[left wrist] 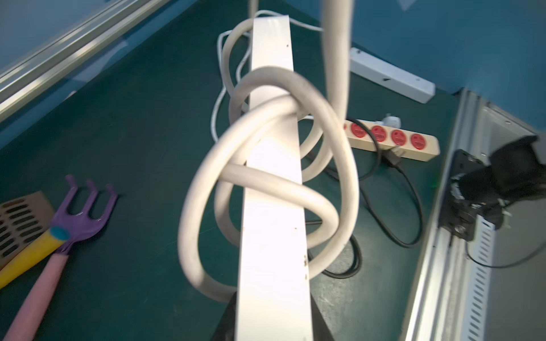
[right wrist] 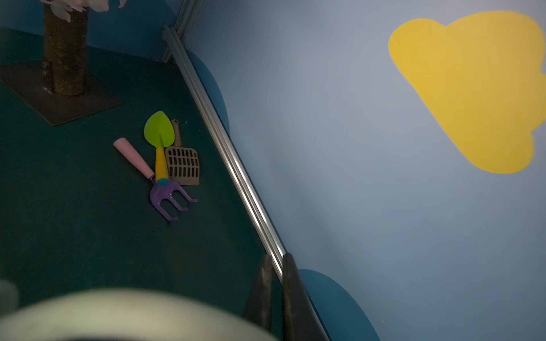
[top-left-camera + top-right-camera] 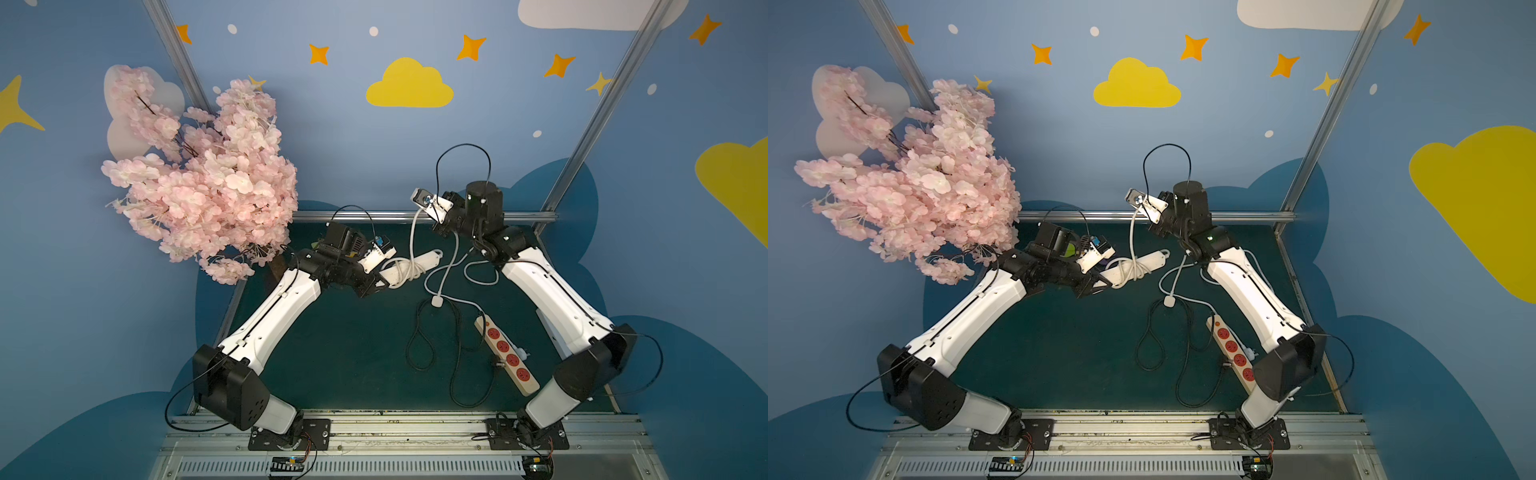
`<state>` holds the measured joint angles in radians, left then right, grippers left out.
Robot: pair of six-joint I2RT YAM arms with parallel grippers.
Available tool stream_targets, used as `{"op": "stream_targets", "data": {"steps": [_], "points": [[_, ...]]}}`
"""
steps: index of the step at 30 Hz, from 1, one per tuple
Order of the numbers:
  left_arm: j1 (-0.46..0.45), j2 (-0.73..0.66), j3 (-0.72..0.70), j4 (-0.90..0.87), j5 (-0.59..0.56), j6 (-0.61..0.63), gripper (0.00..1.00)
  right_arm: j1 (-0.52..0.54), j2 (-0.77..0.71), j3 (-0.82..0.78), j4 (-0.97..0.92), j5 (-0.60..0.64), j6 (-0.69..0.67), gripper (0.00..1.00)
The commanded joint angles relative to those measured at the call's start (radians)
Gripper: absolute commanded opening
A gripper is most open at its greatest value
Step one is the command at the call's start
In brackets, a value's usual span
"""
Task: Wrap the cord around the power strip
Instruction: Wrap the power cord around the power strip.
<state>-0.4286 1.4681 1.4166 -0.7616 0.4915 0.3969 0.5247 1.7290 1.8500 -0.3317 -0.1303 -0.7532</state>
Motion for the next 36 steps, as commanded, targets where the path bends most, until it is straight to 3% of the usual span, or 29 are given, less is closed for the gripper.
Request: {"op": "stream_targets", "data": {"steps": [1, 4, 9, 12, 18, 30, 33, 36], "points": [[-0.021, -0.074, -0.038, -0.022, 0.276, 0.109, 0.02, -0.08, 0.092, 0.145, -0.107, -0.207, 0.116, 0.0], [-0.019, -0.124, -0.065, 0.083, 0.394, 0.044, 0.03, -0.13, 0.184, 0.228, -0.152, -0.315, 0.185, 0.0], [0.026, -0.202, -0.15, 0.474, 0.551, -0.234, 0.03, -0.174, 0.256, 0.214, -0.075, -0.433, 0.343, 0.0], [0.043, -0.213, -0.16, 0.609, 0.548, -0.337, 0.02, -0.199, 0.253, 0.109, 0.099, -0.482, 0.522, 0.11], [0.048, -0.222, -0.148, 0.709, 0.474, -0.417, 0.03, -0.188, 0.287, -0.044, 0.35, -0.424, 0.737, 0.31], [0.074, -0.223, -0.139, 0.806, 0.389, -0.533, 0.02, -0.132, 0.501, -0.08, 0.626, -0.218, 0.897, 0.38], [0.096, -0.22, -0.141, 0.834, 0.352, -0.572, 0.03, -0.11, 0.562, -0.035, 0.598, -0.173, 0.885, 0.28], [0.134, -0.211, -0.141, 0.845, 0.272, -0.606, 0.02, -0.087, 0.561, -0.072, 0.567, -0.146, 0.862, 0.04]]}}
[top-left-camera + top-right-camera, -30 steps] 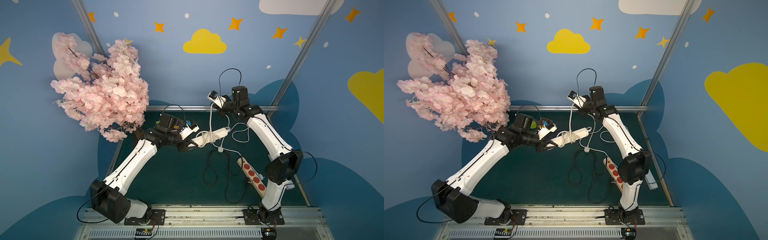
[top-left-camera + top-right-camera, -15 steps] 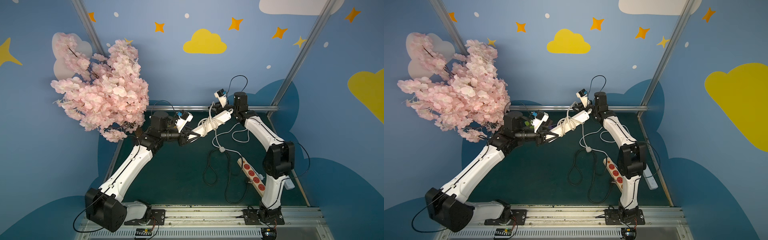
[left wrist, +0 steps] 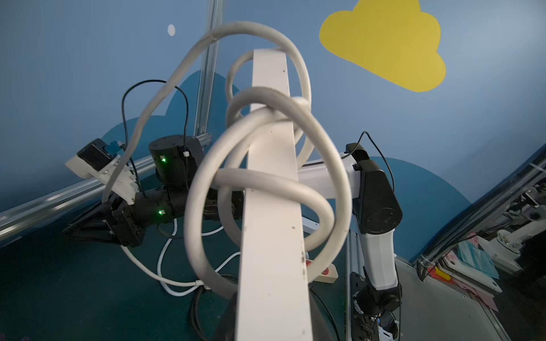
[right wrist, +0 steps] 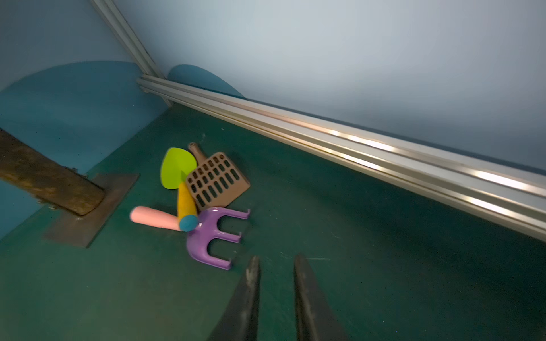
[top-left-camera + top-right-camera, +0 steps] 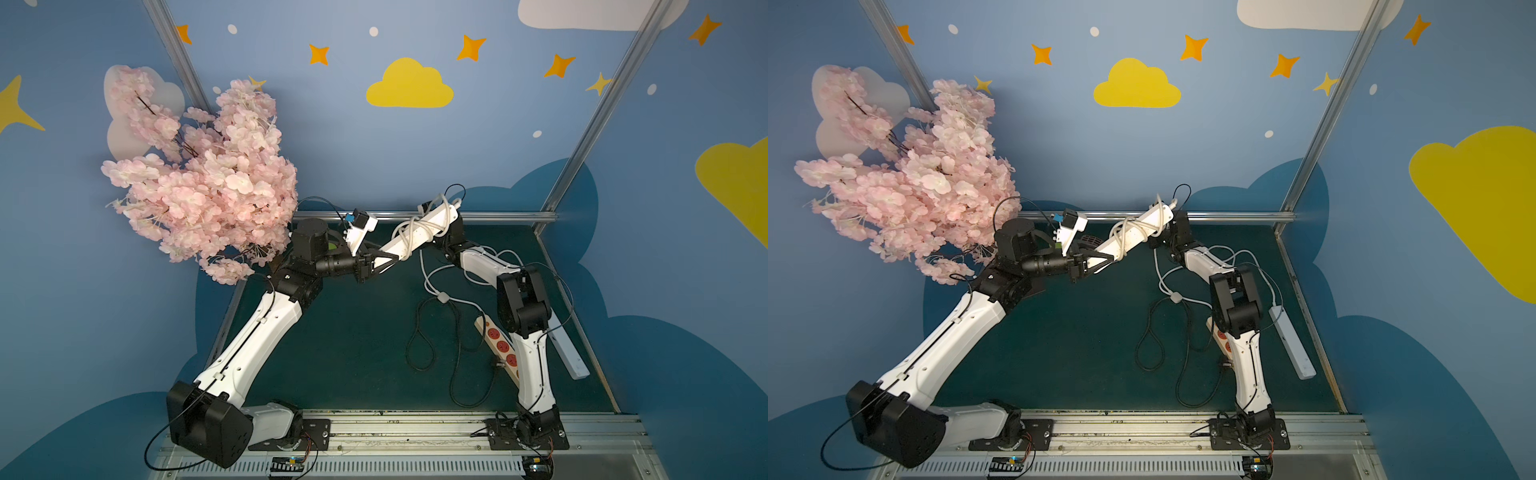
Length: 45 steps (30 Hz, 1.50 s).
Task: Wrap the cord around the power strip
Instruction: Wrap the power cord around the power strip.
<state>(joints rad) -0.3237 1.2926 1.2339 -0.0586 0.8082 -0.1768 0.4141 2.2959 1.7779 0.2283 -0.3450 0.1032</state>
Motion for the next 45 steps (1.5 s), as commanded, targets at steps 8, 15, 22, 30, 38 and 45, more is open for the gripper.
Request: {"op": "stream_targets", "data": {"steps": [8, 15, 22, 30, 38, 45], "points": [[0.158, 0.043, 0.026, 0.288, -0.139, -0.211, 0.03, 0.101, -0.242, -0.274, -0.113, 0.182, -0.222, 0.0], [0.161, 0.069, 0.057, 0.275, -0.238, -0.217, 0.03, 0.185, -0.377, -0.293, -0.464, 0.368, -0.447, 0.0], [0.158, 0.117, 0.13, 0.017, -0.437, -0.043, 0.02, 0.251, -0.589, -0.432, -0.505, 0.61, -0.631, 0.0], [0.078, 0.211, 0.208, -0.267, -0.568, 0.193, 0.03, 0.338, -0.825, -0.451, -0.465, 0.661, -0.846, 0.0], [0.009, 0.277, 0.257, -0.503, -0.415, 0.382, 0.02, 0.304, -0.844, -0.194, -0.533, 0.422, -0.878, 0.0], [-0.031, 0.223, 0.223, -0.594, -0.098, 0.524, 0.02, 0.121, -0.587, 0.183, -0.716, 0.301, -0.859, 0.0]]}}
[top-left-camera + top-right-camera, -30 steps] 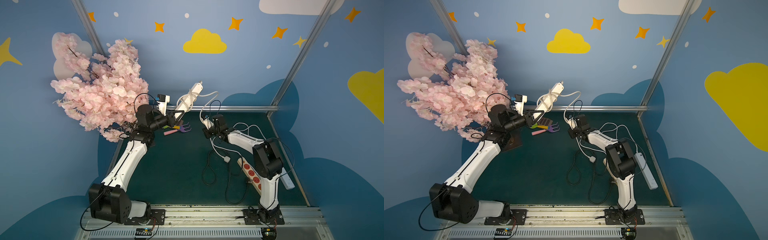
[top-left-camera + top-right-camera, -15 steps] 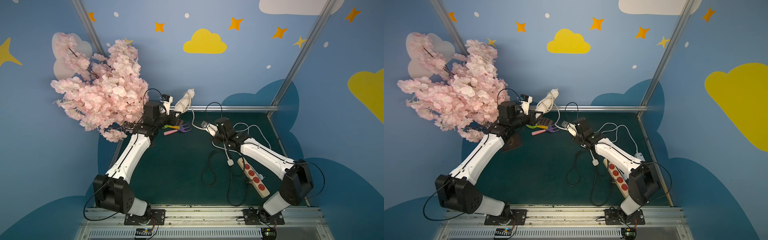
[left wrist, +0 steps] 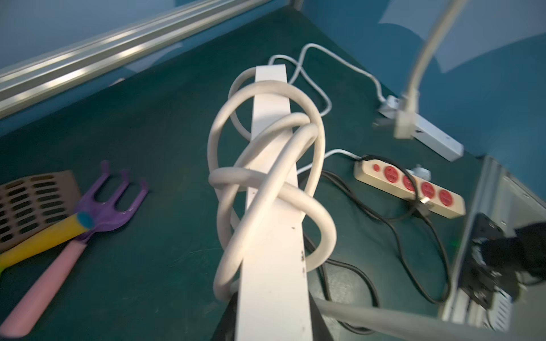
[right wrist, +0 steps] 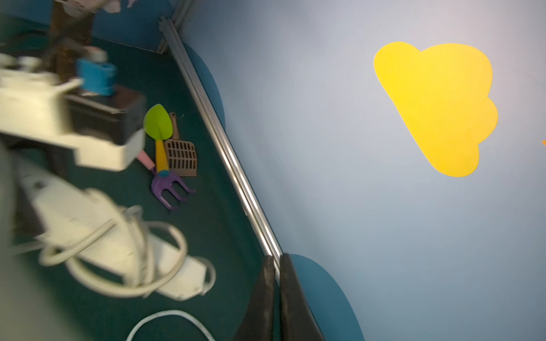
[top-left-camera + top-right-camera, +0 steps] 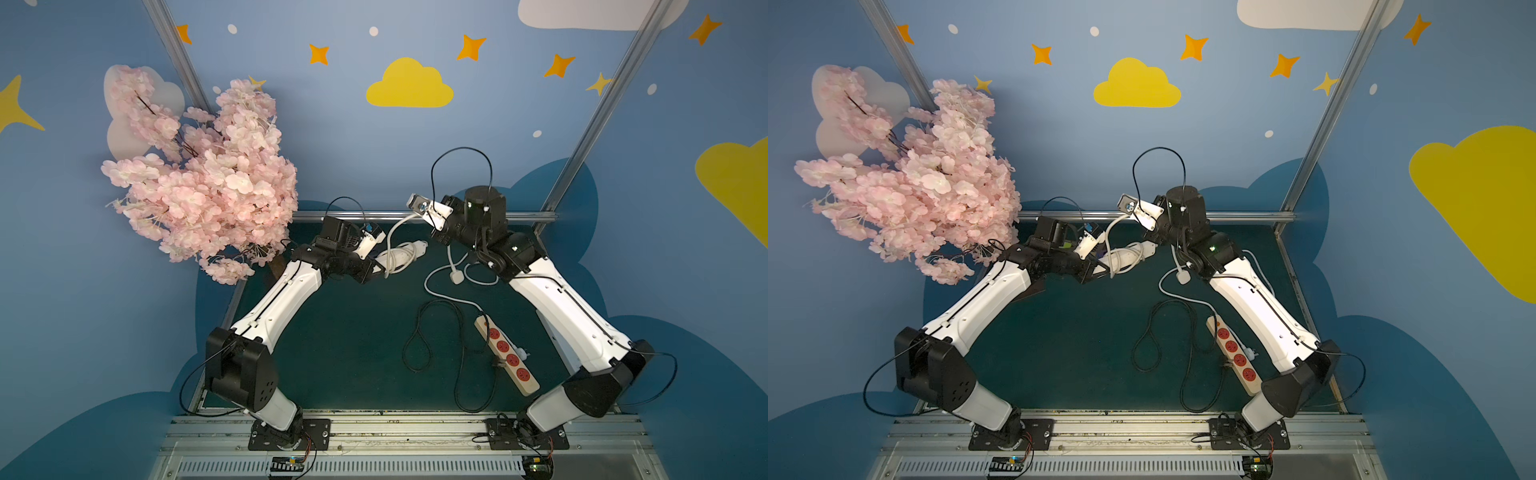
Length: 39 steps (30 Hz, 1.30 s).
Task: Wrap the cord around the power strip
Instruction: Wrap the power cord around the power strip.
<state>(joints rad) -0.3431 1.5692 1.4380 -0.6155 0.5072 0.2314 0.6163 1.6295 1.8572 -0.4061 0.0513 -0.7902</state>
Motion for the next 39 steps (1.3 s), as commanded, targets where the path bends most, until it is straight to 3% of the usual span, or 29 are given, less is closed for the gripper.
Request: {"op": "stream_targets", "data": {"steps": [1, 5, 8, 11, 13, 16, 19, 22, 26, 30, 34, 39], "points": [[-0.023, -0.066, 0.01, -0.042, 0.255, 0.138, 0.03, -0.121, 0.125, 0.166, -0.102, -0.143, 0.059, 0.0], [-0.06, -0.099, -0.008, -0.013, 0.419, 0.148, 0.03, -0.23, 0.328, 0.4, -0.214, -0.289, 0.143, 0.0], [-0.061, -0.139, -0.041, 0.111, 0.525, 0.06, 0.02, -0.289, 0.434, 0.46, -0.232, -0.401, 0.228, 0.0], [-0.033, -0.196, -0.103, 0.373, 0.623, -0.142, 0.02, -0.335, 0.489, 0.44, -0.209, -0.492, 0.334, 0.0], [-0.009, -0.224, -0.161, 0.665, 0.672, -0.348, 0.02, -0.35, 0.5, 0.39, -0.155, -0.549, 0.427, 0.0], [0.021, -0.22, -0.198, 1.039, 0.672, -0.639, 0.03, -0.344, 0.489, 0.311, -0.071, -0.606, 0.557, 0.0], [0.043, -0.2, -0.198, 1.288, 0.61, -0.826, 0.03, -0.315, 0.471, 0.221, 0.014, -0.612, 0.641, 0.0], [0.056, -0.177, -0.18, 1.422, 0.527, -0.936, 0.03, -0.292, 0.475, 0.137, 0.109, -0.571, 0.725, 0.0], [0.059, -0.187, -0.164, 1.342, 0.404, -0.88, 0.02, -0.28, 0.494, 0.027, 0.298, -0.575, 0.84, 0.0], [0.058, -0.185, -0.168, 1.26, 0.347, -0.824, 0.02, -0.263, 0.521, -0.059, 0.519, -0.532, 0.972, 0.09], [0.058, -0.181, -0.182, 1.243, 0.325, -0.812, 0.02, -0.228, 0.567, -0.084, 0.595, -0.475, 0.991, 0.2], [0.061, -0.186, -0.175, 1.189, 0.289, -0.782, 0.03, -0.213, 0.627, -0.093, 0.615, -0.383, 1.011, 0.18]]}}
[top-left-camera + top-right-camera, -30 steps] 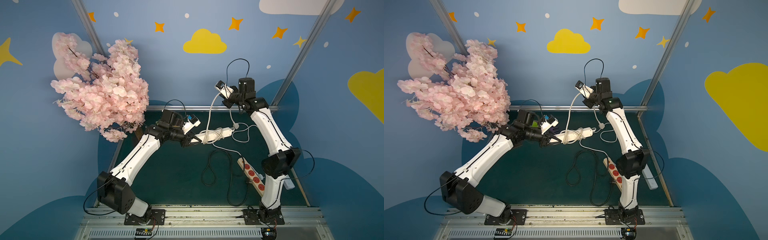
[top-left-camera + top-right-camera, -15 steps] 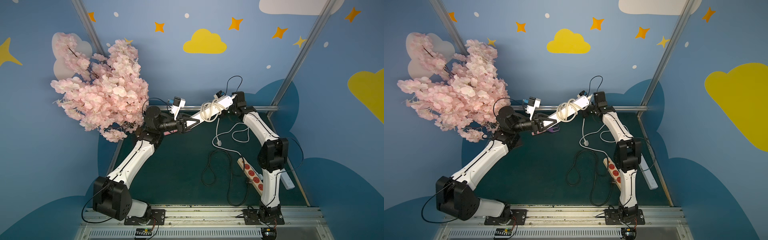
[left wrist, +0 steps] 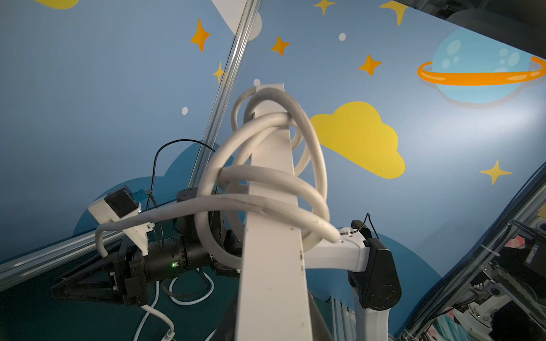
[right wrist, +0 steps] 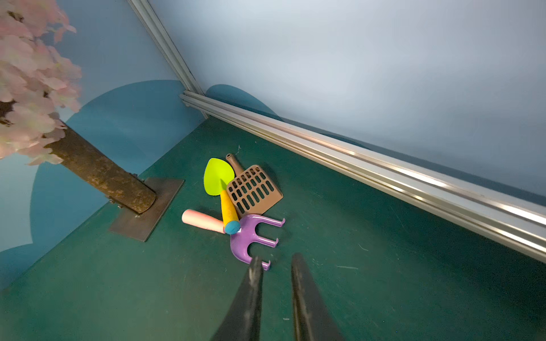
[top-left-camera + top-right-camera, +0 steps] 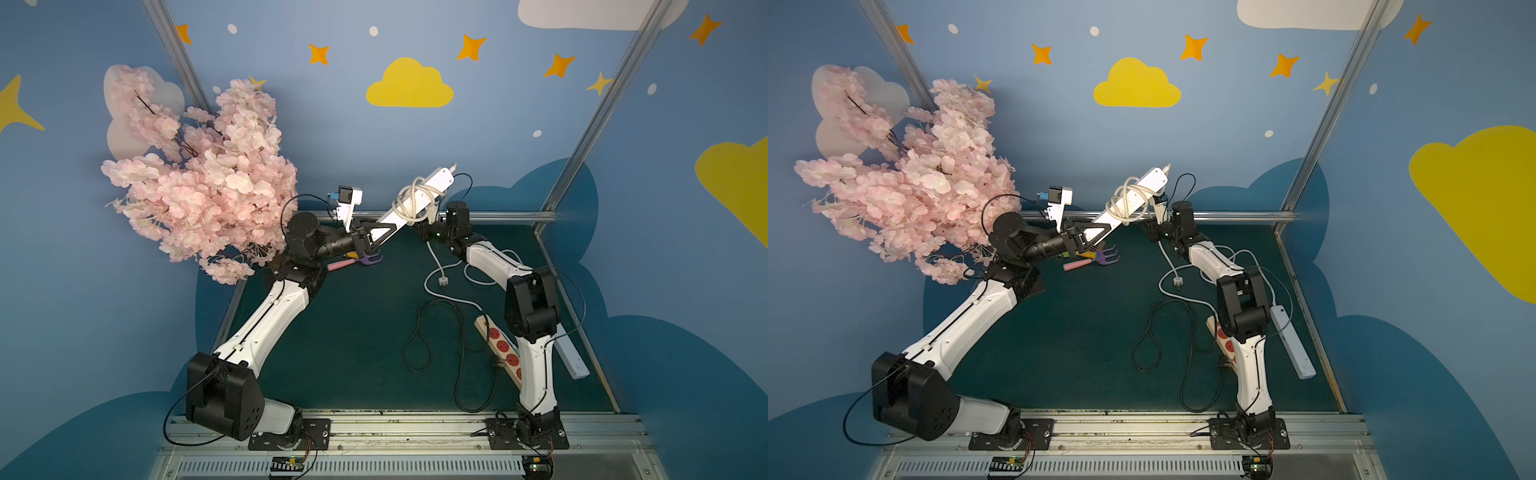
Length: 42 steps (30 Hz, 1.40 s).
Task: Wrap the cord around the power strip
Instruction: Wrap the power cord around the power strip.
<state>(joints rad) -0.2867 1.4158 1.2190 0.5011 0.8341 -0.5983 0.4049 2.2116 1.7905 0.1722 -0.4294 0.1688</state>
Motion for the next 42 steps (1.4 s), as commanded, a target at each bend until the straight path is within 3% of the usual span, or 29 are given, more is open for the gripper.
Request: {"op": "stream_targets", "data": {"steps": [1, 4, 7, 15, 21, 24, 28, 31, 35, 39, 42], "points": [[0.007, -0.035, 0.046, 0.054, -0.05, 0.057, 0.02, -0.001, 0.043, -0.045, 0.042, 0.11, 0.055, 0.18], [0.023, -0.04, 0.042, 0.007, -0.109, 0.08, 0.02, 0.011, 0.003, -0.122, 0.062, 0.132, 0.038, 0.17], [0.045, -0.041, 0.036, -0.041, -0.202, 0.104, 0.03, 0.047, -0.07, -0.186, 0.012, 0.164, -0.064, 0.0], [0.095, -0.028, 0.073, -0.279, -0.455, 0.353, 0.03, 0.147, -0.396, -0.395, -0.208, 0.297, -0.381, 0.0], [0.132, -0.033, 0.117, -0.426, -0.489, 0.471, 0.02, 0.172, -0.63, -0.521, -0.423, 0.445, -0.531, 0.0], [0.137, -0.028, 0.144, -0.507, -0.562, 0.531, 0.03, 0.196, -0.735, -0.567, -0.501, 0.531, -0.566, 0.0], [0.12, -0.01, 0.154, -0.592, -0.701, 0.603, 0.03, 0.281, -0.912, -0.644, -0.514, 0.532, -0.652, 0.0], [0.058, 0.011, 0.166, -0.662, -0.809, 0.72, 0.02, 0.347, -1.021, -0.712, -0.44, 0.542, -0.724, 0.0], [-0.024, 0.036, 0.15, -0.724, -0.912, 0.842, 0.02, 0.368, -1.075, -0.61, -0.498, 0.543, -0.765, 0.0], [-0.054, 0.035, 0.103, -0.797, -0.949, 0.905, 0.02, 0.366, -1.093, -0.516, -0.461, 0.602, -0.825, 0.0], [-0.077, 0.043, 0.081, -0.867, -0.962, 0.959, 0.02, 0.353, -1.086, -0.442, -0.445, 0.565, -0.834, 0.0]]}}
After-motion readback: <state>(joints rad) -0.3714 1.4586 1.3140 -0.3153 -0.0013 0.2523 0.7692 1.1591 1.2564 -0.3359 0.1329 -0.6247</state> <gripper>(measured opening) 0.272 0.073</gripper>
